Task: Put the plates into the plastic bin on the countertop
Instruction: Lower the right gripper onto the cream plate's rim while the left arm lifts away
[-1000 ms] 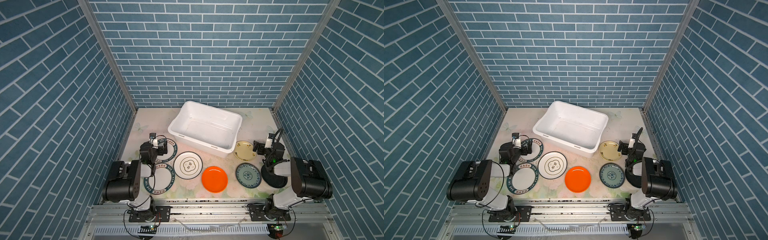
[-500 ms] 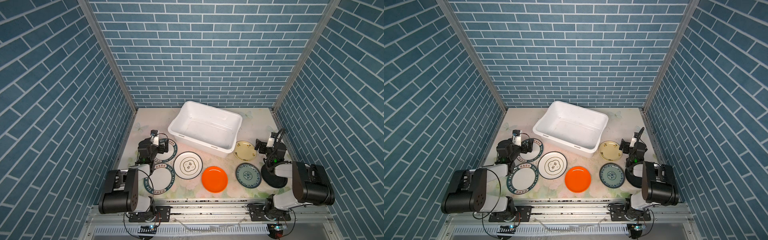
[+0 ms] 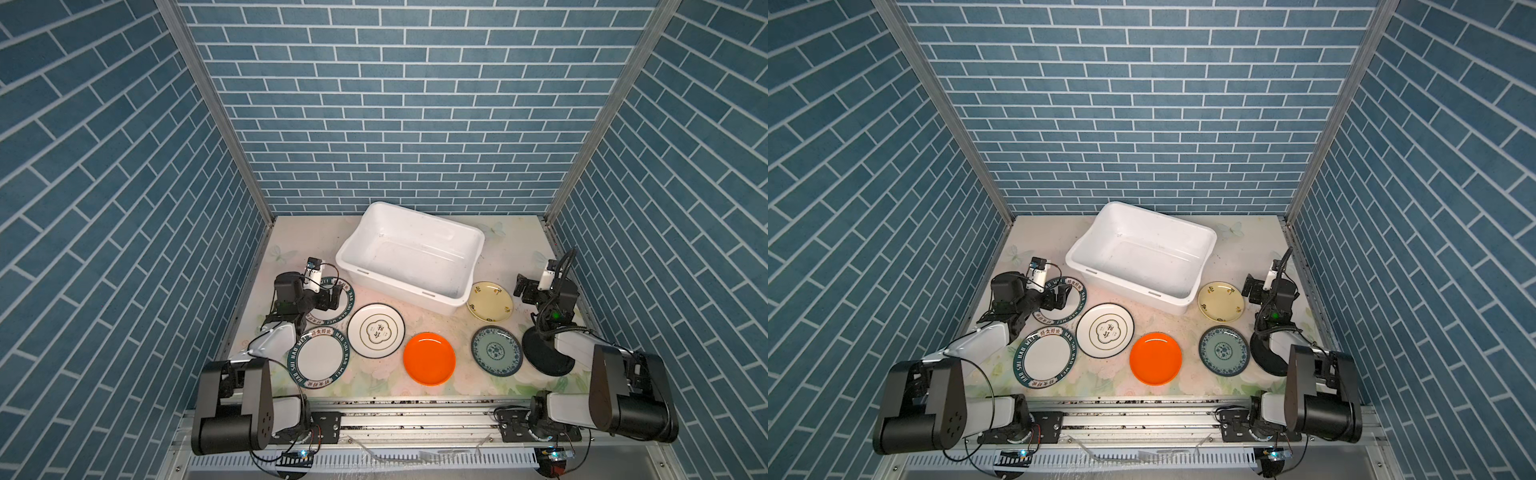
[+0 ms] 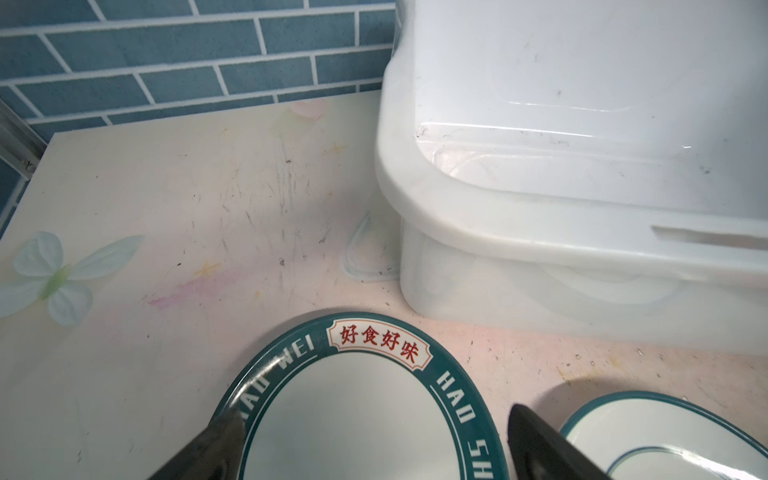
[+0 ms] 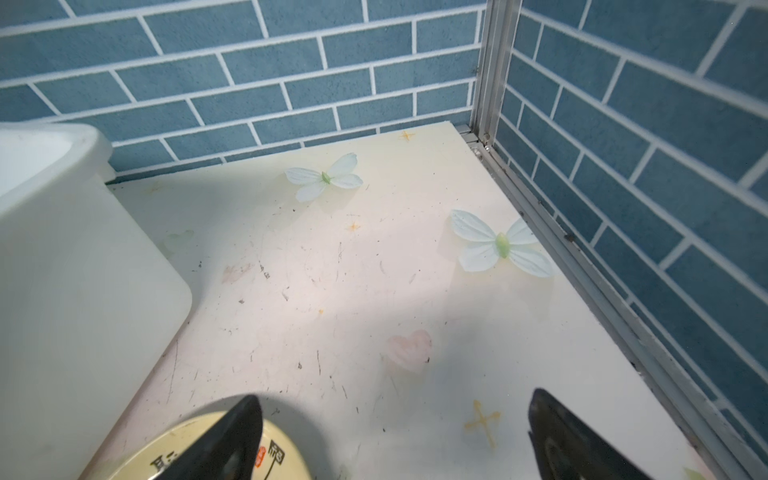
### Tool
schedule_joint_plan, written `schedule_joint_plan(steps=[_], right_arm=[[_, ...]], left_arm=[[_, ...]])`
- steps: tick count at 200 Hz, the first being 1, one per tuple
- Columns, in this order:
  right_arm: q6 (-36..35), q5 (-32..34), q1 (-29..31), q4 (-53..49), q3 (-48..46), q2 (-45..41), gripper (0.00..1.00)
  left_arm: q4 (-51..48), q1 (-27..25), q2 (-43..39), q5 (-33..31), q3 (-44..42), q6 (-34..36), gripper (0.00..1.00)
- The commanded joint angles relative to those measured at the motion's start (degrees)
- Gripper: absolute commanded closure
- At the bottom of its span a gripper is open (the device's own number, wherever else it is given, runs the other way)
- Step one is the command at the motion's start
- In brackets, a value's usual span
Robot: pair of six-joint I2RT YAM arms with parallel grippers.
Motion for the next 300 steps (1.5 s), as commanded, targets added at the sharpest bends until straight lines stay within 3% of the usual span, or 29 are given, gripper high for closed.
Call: schedule_joint_plan(steps=[1,30,46,90,132,168,204,265,300], right_arm=[[3.97,4.33,0.05,-11.69,3.37,-4.38,0.01],[16.52,7.31,-0.05,-22.68,5.81,-10.77,0.01],[14.46,1.56,-0.02,-26.63,5.78,-15.03,0.01],[13.84,-3.92,-0.13,-33.63,8.11,-18.8,0.01],[15.33,-7.01,-0.13,-34.37,8.73,-17.33,0.01],[17.83,-8.06,-0.13,-36.21,10.47,-14.33,0.07],[19.28,-14.29,-0.31,-41.76,14.12,-9.59,0.17],[18.77,-22.38,-0.8,-52.35,18.34,-4.97,0.22],[18.32,-21.23,-0.92,-54.27,18.64,-4.21,0.22]], left_arm=[[-11.1,-0.15,-0.57,-4.84,5.98,-1.51,0.0],[-22.13,-0.19,3.9,-8.34,14.14,-2.42,0.0],[-24.98,-0.06,5.75,-9.91,16.35,-2.25,0.01],[-24.25,-0.06,5.48,-12.06,16.68,-2.95,0.0],[-24.43,-0.06,5.42,-11.63,16.47,-1.64,0.0],[-32.07,-0.11,8.87,-10.58,21.23,0.56,0.0],[-38.5,0.16,11.02,-8.27,26.23,1.34,0.0],[-44.74,0.95,12.61,-9.1,30.81,-0.26,0.0],[-47.31,2.53,14.21,-7.03,31.77,0.34,0.0]])
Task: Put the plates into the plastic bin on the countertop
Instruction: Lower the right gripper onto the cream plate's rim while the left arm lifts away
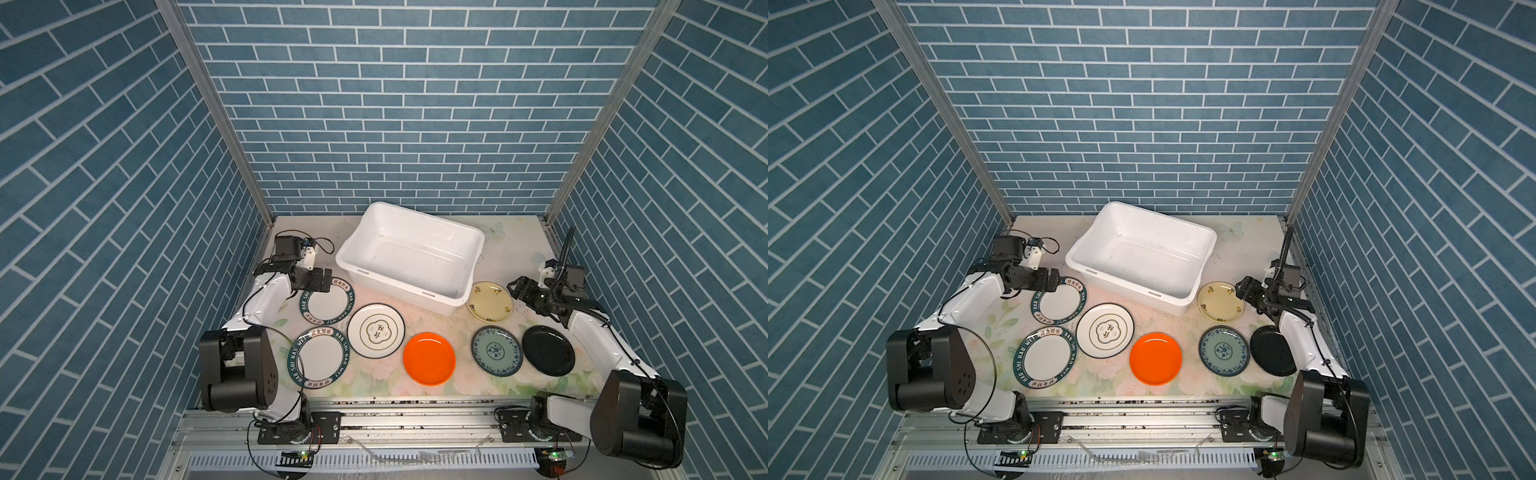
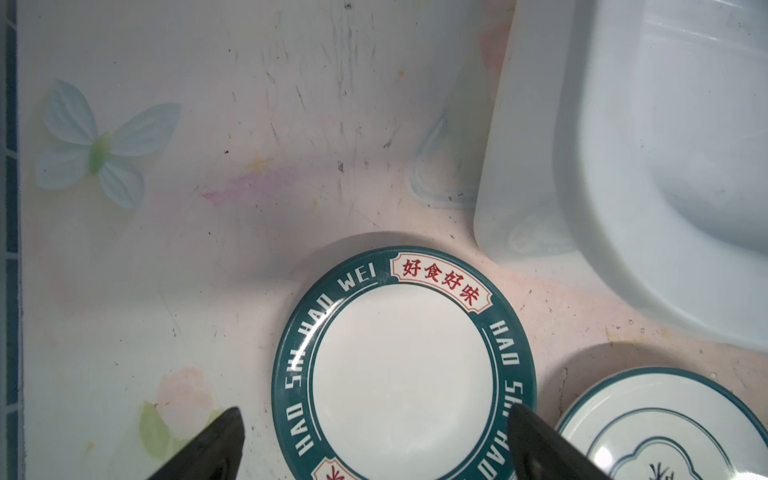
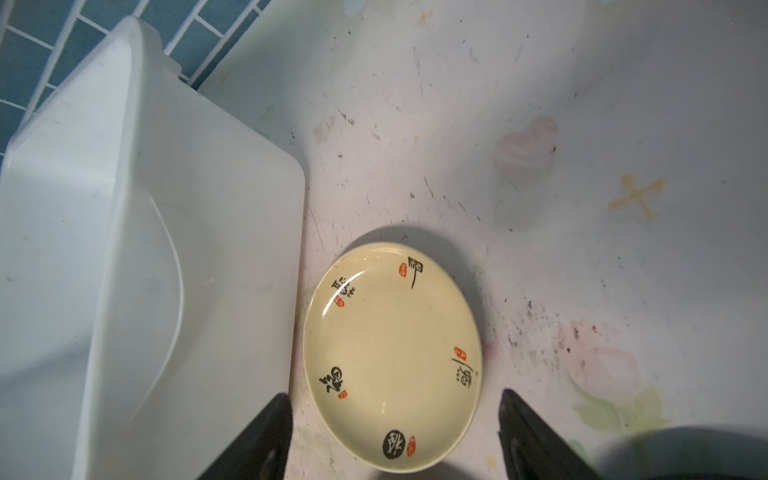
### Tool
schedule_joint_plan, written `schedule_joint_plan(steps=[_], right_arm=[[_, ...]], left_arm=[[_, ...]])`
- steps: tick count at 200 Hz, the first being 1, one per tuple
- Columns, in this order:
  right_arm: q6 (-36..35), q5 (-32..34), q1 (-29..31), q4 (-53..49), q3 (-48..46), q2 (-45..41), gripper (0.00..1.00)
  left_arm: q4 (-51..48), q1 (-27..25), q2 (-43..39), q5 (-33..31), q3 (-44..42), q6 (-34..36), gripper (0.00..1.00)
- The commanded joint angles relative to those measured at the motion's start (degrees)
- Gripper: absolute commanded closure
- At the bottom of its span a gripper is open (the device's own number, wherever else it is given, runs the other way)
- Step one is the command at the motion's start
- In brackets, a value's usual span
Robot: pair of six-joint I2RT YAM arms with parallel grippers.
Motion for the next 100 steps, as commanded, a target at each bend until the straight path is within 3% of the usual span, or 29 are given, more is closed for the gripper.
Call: schedule_joint_plan(steps=[1,13,70,100], right_arm=[[0.22,-1.04,-0.24,-4.08,1.4,0.47,0.22],[0.21,-0.74,-0.24,-4.56,1.46,0.58,0.22],[0.55,-2.44,-0.25,-6.86,2.03,3.94,0.23],[0.3,-2.93,-0.33,-7.71,2.82,7.26,0.31]], left_arm=[[-3.86,1.57,1.23,1.88,1.2,0.23,0.0],[-4.14,1.9,1.17,-0.6,1.26,-1.56,0.01],[-2.03,2.34,-4.89,1.7,1.02,-0.18,0.01],[-5.2,2.34,-8.13,3.27,6.23,1.15,0.0]])
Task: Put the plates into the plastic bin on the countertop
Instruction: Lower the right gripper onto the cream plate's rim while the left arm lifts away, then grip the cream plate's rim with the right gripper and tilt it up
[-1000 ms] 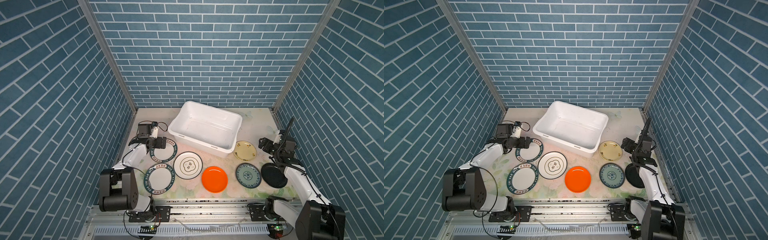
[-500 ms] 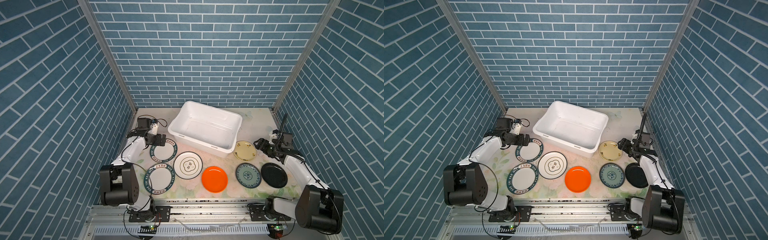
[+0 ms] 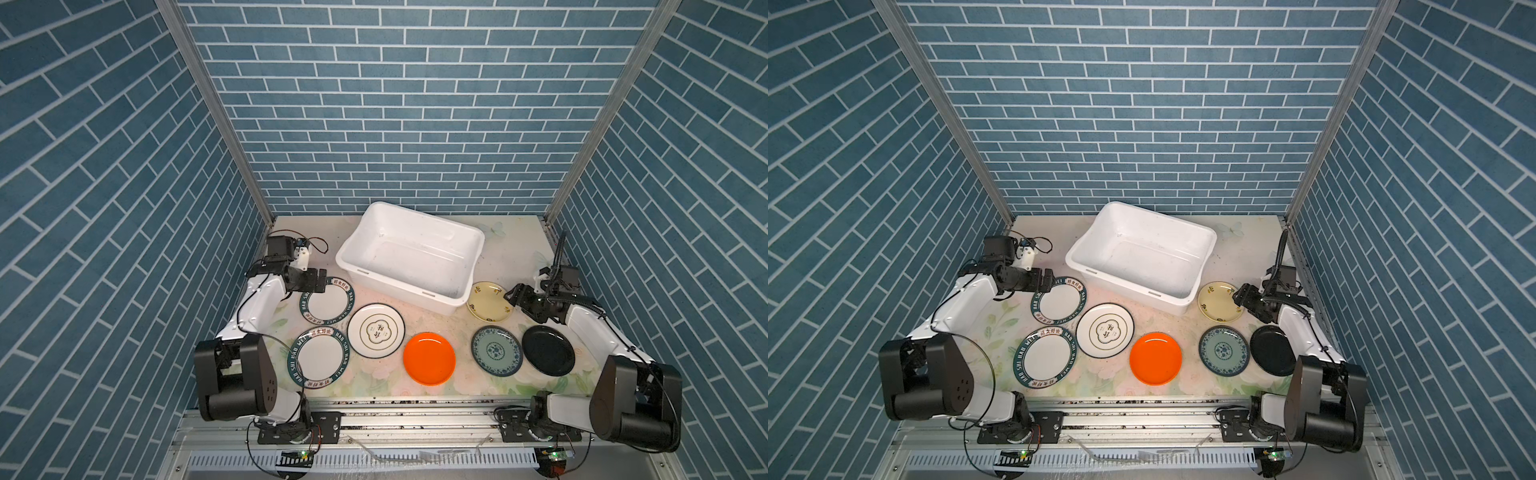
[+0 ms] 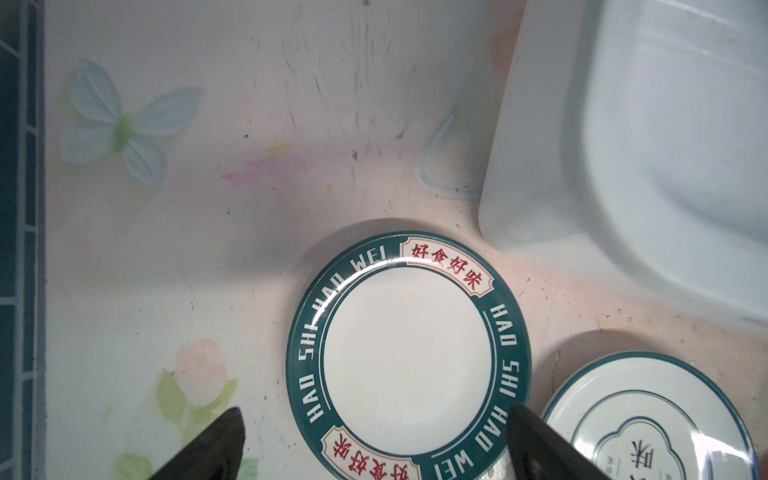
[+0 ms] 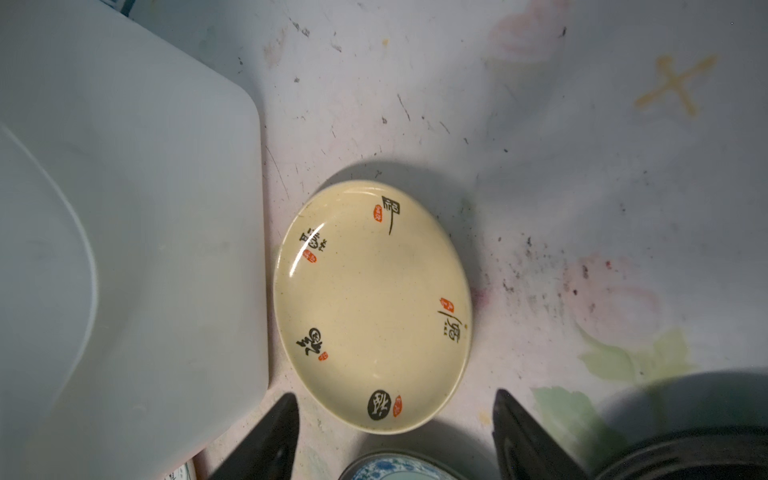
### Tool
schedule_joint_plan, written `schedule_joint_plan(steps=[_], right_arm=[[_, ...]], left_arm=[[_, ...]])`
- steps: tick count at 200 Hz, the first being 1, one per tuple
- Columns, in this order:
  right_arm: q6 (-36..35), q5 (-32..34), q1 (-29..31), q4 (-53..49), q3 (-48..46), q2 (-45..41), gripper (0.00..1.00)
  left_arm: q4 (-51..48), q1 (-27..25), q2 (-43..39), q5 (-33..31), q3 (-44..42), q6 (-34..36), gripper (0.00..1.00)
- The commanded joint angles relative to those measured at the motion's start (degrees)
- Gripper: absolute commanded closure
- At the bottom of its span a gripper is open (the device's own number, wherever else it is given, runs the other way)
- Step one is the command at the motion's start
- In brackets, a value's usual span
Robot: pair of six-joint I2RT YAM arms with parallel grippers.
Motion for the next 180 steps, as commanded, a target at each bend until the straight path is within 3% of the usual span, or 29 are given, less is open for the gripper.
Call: schedule_joint_plan(steps=[1,69,119,180], right_arm=[[0.15,-1.45,-0.24,-2.44,1.95,2.46,0.32],[-0.2,-0.54,-0.68,-2.33,1.52,6.32,0.37],[2.28,-1.74,-1.09,2.82,0.71,10.0,0.43],[2.95,-1.89,-1.21,4.83,1.78,14.07,0.56]], left_arm=[[-2.21,0.22,-3.31,2.25,5.32,1.14,0.0],[-4.75,-0.08,-10.06,11.54,11.34,1.74,0.0],[-8.5,-0.66,-10.5,13.87,16.42,1.9,0.01],[-8.4,-0.92,-12.08,15.34,14.75,2.35,0.01]])
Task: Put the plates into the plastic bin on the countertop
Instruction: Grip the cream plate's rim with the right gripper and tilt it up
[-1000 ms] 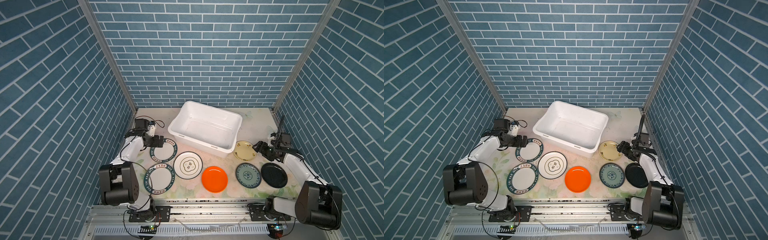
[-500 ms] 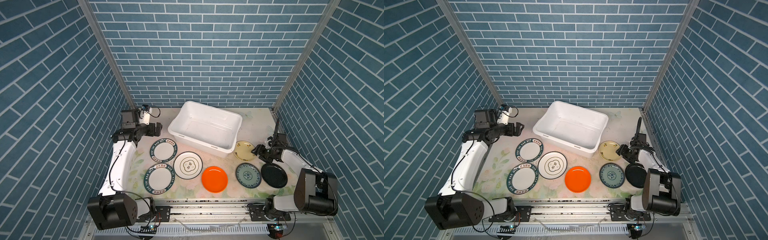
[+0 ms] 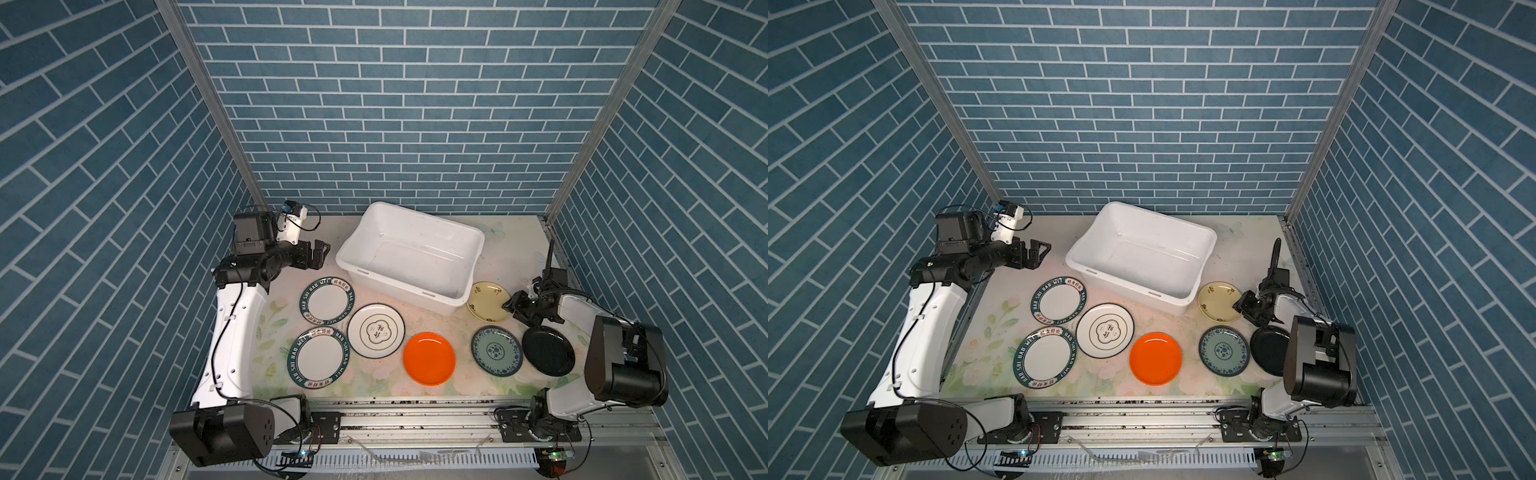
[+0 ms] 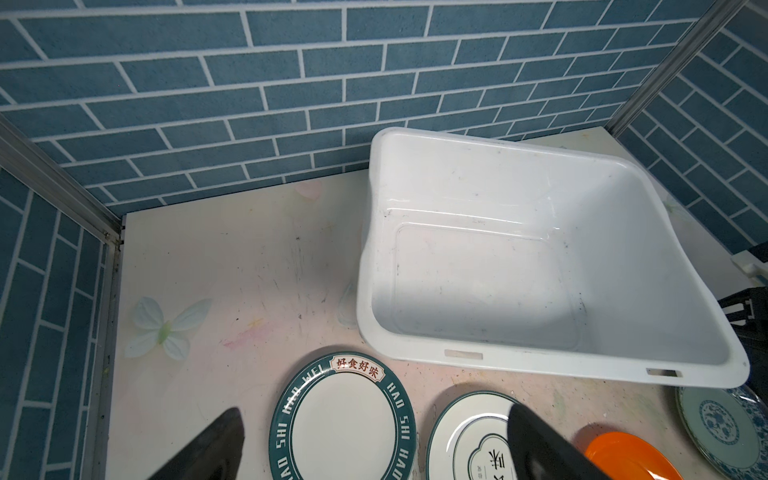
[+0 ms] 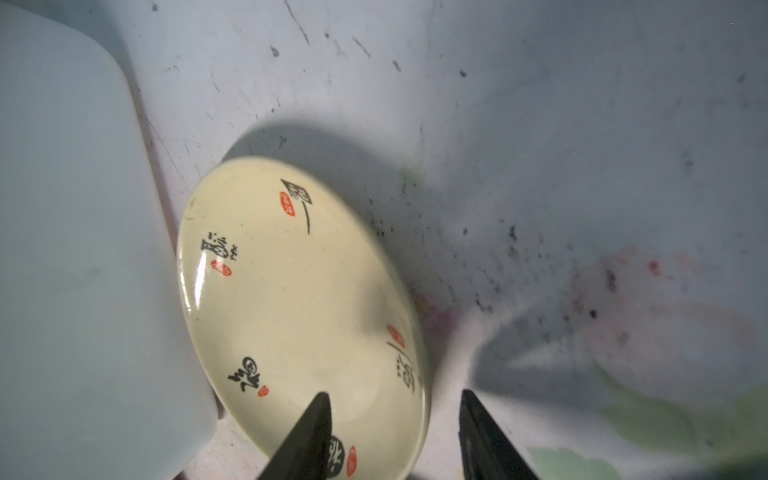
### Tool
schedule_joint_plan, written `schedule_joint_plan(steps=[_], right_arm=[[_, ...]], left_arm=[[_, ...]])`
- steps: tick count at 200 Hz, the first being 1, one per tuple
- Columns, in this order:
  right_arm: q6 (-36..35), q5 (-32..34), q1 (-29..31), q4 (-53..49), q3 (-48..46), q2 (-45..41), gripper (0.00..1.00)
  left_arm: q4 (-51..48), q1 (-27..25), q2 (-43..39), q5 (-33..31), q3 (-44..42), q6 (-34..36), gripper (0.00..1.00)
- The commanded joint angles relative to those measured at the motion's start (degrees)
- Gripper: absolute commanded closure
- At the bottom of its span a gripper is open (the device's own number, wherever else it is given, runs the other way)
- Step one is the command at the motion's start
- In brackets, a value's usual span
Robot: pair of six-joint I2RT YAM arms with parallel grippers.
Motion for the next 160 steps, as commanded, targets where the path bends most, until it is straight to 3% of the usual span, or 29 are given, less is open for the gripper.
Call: schedule_joint_plan(steps=[1,69,89,160], right_arm=[[0.79,-0.66,-0.27,1.11,1.63,1.46,0.56],[1.06,-0.14,-0.49,2.53,2.14,4.05,0.67],[1.06,-0.03,-0.62,2.81,2.24,4.62,0.76],[0.97,1.07,-1.41,3.83,1.76,4.11,0.84]], left_arm=[[-1.1,-0.36,-1.67,1.34,-0.74,0.85,0.01],[-0.77,-0.52,-2.16,1.56,-1.66,0.96,0.0],[-0.73,-0.53,-2.27,1.82,-1.9,0.99,0.0],[-0.42,-0.53,-2.5,2.04,-2.32,0.88,0.0]])
